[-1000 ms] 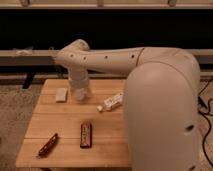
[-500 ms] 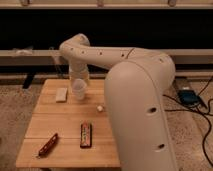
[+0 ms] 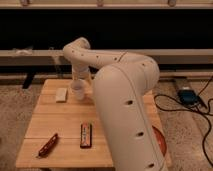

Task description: Place the ceramic cup in the ceramic bowl

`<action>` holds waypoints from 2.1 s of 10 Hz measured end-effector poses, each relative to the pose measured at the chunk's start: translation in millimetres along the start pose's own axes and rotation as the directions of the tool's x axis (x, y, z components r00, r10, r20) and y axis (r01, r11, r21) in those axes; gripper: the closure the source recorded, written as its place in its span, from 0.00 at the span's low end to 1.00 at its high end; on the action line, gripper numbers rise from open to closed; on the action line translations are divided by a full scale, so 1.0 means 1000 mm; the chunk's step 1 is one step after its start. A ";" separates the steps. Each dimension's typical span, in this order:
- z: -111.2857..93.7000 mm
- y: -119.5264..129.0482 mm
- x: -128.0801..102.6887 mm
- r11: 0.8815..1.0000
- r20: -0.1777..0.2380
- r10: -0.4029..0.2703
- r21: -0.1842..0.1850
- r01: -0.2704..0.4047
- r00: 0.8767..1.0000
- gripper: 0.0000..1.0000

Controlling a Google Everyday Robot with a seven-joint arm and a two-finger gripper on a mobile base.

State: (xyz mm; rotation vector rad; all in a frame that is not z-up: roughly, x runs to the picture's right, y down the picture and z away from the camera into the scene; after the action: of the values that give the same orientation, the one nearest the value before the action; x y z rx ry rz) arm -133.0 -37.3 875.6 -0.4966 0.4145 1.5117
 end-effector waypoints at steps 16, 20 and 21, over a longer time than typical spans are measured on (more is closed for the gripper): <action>-0.022 -0.009 0.053 0.989 -0.116 -0.098 -0.119 0.084 0.988 1.00; -0.079 -0.071 0.116 0.987 -0.068 -0.063 -0.150 0.053 0.996 1.00; -0.090 -0.089 0.133 0.987 -0.054 -0.048 -0.157 0.039 0.997 1.00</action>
State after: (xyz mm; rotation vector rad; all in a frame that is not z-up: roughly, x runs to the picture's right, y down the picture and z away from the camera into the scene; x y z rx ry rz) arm -36.8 24.7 731.6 -0.6696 0.3292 1.4974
